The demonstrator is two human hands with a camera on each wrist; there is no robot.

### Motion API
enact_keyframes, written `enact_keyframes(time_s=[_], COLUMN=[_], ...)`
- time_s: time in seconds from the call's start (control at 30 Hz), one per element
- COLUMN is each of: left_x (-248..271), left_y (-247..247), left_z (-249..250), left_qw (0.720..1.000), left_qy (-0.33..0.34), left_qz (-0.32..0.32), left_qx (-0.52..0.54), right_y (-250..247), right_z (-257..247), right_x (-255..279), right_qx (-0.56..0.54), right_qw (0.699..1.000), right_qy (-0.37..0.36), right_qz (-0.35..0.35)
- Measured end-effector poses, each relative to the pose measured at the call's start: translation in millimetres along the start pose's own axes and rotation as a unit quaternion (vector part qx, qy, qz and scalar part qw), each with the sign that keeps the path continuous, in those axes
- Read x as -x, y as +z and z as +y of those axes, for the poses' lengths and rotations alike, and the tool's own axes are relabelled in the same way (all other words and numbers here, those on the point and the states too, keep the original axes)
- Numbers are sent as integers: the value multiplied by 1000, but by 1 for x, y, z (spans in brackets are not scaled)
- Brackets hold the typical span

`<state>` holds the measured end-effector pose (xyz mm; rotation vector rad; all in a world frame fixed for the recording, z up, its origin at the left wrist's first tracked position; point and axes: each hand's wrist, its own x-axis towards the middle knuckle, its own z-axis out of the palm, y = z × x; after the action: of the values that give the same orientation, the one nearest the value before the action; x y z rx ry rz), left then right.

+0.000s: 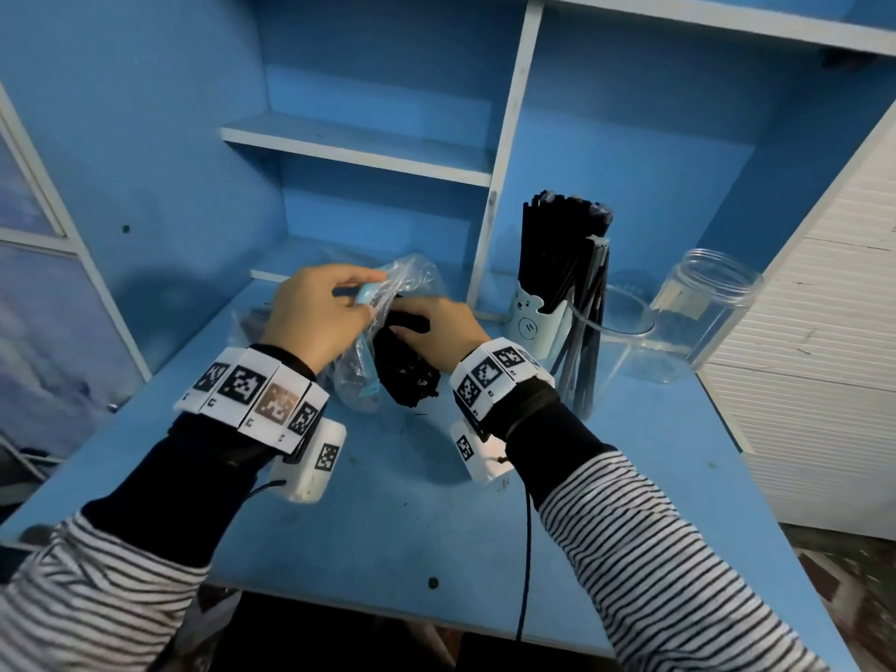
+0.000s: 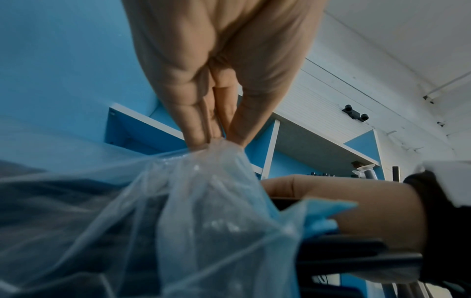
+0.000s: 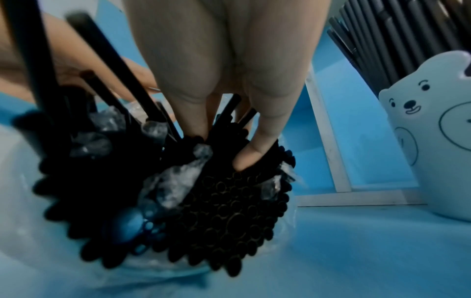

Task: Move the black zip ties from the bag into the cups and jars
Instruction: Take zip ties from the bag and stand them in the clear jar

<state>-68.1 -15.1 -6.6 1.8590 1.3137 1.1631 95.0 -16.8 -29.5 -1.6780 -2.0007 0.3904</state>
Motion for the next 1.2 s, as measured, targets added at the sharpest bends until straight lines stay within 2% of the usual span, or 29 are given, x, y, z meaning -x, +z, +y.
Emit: enact_keyframes(time_s=[0.23, 0.57, 0.8, 1.07, 1.2], left_x=[-1, -2, 0, 12, 11], left_y=[1, -3, -1, 14, 23], left_z=[2, 1, 2, 16, 14], left_qw=[1000, 1000, 1000, 997, 995], left_qy=[0, 3, 1, 14, 24], left_qz=[1, 9, -6, -55, -43], left_qx=[25, 28, 10, -59, -81], right_y=[-3, -19, -26, -25, -23], right_z=[2, 2, 9, 5, 1], right_x=[-6, 5, 20, 27, 30], right_qx=[19, -52, -100, -86, -96], right_qw=[1000, 996, 989, 992, 993], right_qy=[-10, -16, 8, -4, -6], right_qz=[-7, 71, 112, 88, 72])
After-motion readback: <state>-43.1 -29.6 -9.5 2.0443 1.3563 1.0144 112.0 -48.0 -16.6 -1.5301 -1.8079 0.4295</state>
